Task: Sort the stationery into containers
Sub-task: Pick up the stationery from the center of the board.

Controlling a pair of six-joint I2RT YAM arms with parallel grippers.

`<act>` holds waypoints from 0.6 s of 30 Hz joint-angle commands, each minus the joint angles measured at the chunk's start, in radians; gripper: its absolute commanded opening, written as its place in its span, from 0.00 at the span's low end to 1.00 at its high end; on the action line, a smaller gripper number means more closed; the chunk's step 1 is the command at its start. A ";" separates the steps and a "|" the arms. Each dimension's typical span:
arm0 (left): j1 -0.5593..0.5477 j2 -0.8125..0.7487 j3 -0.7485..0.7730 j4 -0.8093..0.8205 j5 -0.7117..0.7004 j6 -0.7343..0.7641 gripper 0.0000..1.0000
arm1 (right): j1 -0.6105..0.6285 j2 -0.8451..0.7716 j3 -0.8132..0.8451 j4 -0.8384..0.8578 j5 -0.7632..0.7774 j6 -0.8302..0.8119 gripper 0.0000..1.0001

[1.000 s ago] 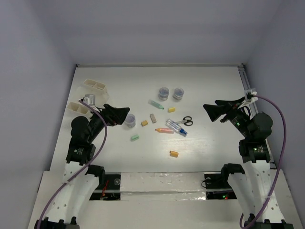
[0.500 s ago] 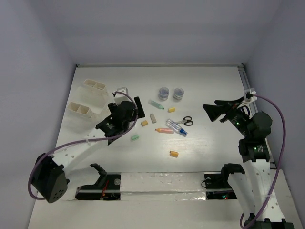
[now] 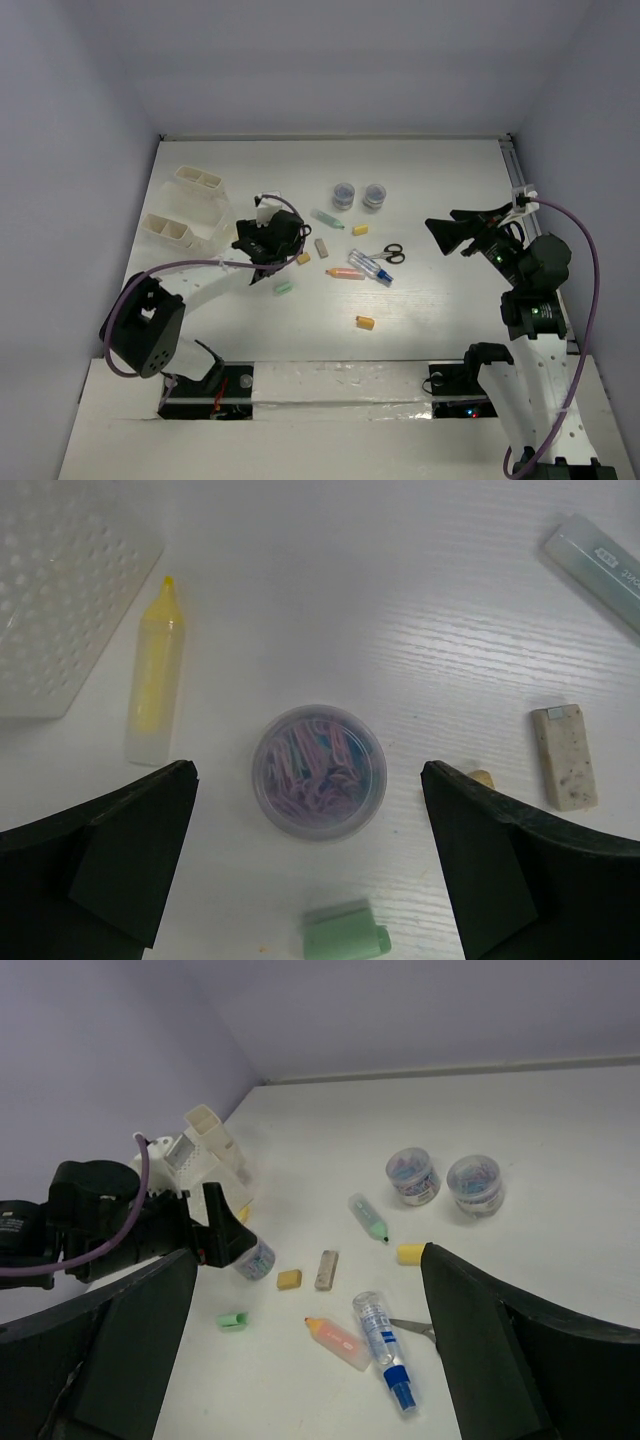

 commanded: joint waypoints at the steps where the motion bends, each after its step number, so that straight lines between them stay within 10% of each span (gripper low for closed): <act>1: 0.013 0.014 0.021 0.043 0.023 0.023 0.94 | -0.004 -0.004 -0.001 0.036 -0.020 0.001 1.00; 18: 0.067 0.053 -0.043 0.120 0.109 0.020 0.81 | -0.004 -0.006 -0.006 0.036 -0.020 0.003 1.00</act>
